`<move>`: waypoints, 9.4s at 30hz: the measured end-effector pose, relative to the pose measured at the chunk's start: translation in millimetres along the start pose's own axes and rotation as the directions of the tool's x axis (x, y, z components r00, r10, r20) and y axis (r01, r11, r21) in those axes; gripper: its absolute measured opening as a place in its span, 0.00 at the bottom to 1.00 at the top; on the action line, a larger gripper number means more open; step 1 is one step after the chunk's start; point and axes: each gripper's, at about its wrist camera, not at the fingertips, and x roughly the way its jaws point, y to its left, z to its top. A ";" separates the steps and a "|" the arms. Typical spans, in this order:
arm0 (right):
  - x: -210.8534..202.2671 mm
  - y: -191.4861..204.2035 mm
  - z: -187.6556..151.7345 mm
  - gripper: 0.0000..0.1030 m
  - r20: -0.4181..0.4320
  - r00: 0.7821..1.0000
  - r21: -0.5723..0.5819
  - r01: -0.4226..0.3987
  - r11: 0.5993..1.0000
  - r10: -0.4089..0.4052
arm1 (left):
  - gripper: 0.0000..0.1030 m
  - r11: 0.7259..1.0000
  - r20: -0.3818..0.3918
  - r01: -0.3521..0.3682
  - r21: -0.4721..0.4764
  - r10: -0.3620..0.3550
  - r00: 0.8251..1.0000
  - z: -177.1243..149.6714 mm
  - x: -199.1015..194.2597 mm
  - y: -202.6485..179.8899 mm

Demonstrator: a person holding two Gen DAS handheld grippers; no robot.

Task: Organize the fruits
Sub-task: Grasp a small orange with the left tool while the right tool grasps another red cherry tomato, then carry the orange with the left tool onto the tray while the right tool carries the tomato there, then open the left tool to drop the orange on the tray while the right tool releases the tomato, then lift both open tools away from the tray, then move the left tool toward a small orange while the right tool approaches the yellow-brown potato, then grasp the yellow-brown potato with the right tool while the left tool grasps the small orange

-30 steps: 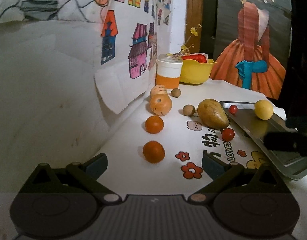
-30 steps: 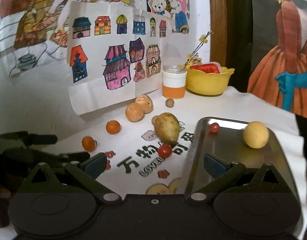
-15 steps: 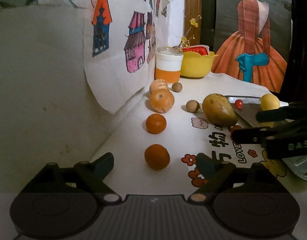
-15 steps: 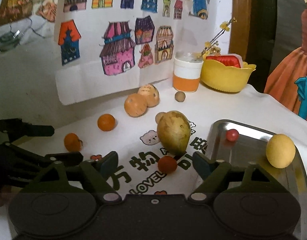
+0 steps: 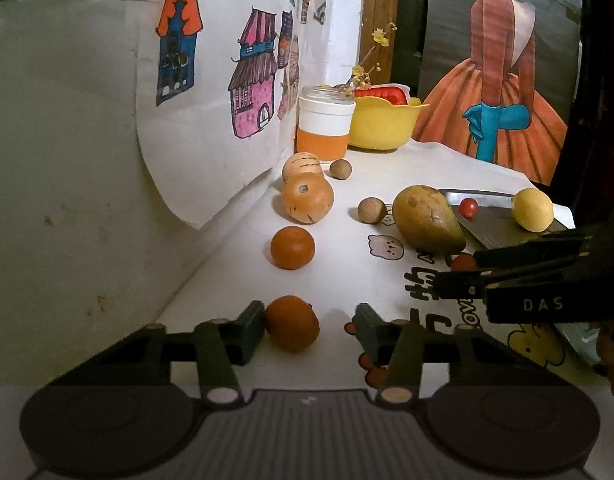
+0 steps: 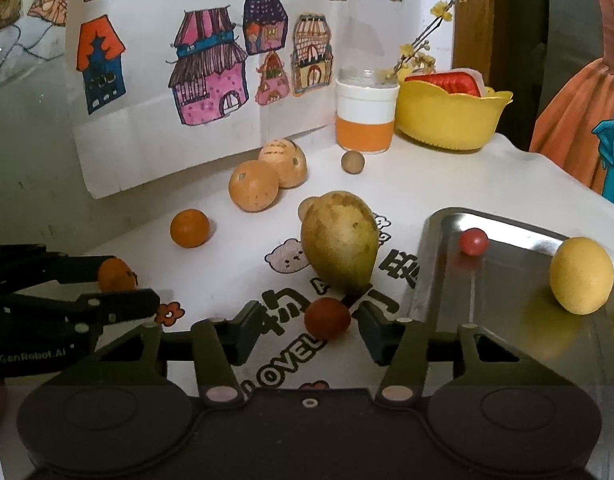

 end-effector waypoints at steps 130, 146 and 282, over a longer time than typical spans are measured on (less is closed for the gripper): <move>-40.7 -182.4 -19.6 0.32 0.028 0.993 0.002 0.115 0.993 -0.115 | 0.29 0.977 -0.132 0.143 0.161 -0.122 0.984 83.7 139.8 -191.4; -96.8 -168.8 -24.3 0.77 0.150 0.975 0.072 0.152 0.986 -0.161 | 0.83 0.990 -0.022 0.135 0.048 -0.134 0.991 92.1 85.6 -174.9; 0.6 -34.7 47.1 0.99 0.075 0.997 -0.098 -0.020 0.995 0.028 | 0.99 0.990 -0.068 -0.137 -0.009 0.136 0.988 39.2 51.7 -2.4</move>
